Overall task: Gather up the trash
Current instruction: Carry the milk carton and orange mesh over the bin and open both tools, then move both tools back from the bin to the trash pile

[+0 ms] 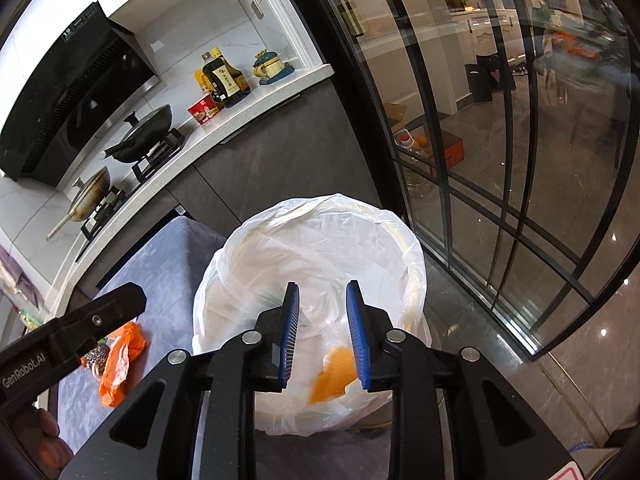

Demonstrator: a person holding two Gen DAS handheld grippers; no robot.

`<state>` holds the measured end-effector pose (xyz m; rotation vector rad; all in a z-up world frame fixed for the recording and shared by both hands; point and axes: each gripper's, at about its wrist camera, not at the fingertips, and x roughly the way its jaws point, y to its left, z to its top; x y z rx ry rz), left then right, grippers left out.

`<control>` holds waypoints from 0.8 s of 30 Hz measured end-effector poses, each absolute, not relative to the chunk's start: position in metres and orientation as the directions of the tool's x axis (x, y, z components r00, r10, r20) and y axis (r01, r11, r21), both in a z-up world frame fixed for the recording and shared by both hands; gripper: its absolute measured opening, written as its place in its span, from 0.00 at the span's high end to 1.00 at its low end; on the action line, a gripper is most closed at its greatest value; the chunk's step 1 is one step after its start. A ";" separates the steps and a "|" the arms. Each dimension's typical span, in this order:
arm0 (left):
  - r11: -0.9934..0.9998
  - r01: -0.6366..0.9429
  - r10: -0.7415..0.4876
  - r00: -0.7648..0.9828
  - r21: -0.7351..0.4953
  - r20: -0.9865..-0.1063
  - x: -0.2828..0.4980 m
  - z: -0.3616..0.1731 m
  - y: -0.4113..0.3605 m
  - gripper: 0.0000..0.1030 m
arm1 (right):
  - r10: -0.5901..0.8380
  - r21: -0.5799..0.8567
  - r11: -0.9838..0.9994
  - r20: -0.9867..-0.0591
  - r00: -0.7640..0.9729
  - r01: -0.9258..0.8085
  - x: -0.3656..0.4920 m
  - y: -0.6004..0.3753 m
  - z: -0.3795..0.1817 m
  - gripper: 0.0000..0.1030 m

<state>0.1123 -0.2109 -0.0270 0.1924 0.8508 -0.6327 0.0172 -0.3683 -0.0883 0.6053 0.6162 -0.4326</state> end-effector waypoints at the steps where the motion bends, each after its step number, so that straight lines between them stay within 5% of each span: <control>1: 0.806 0.585 -0.442 0.493 -0.090 -0.749 0.113 -0.026 -0.208 0.51 | -0.195 0.392 0.745 -0.646 0.738 0.540 0.018 -0.368 -0.088 0.76; 24: 0.905 0.415 -0.348 0.600 -0.091 -0.720 0.129 -0.007 -0.108 0.43 | -0.159 0.306 0.856 -0.611 0.775 0.417 0.038 -0.293 -0.052 0.52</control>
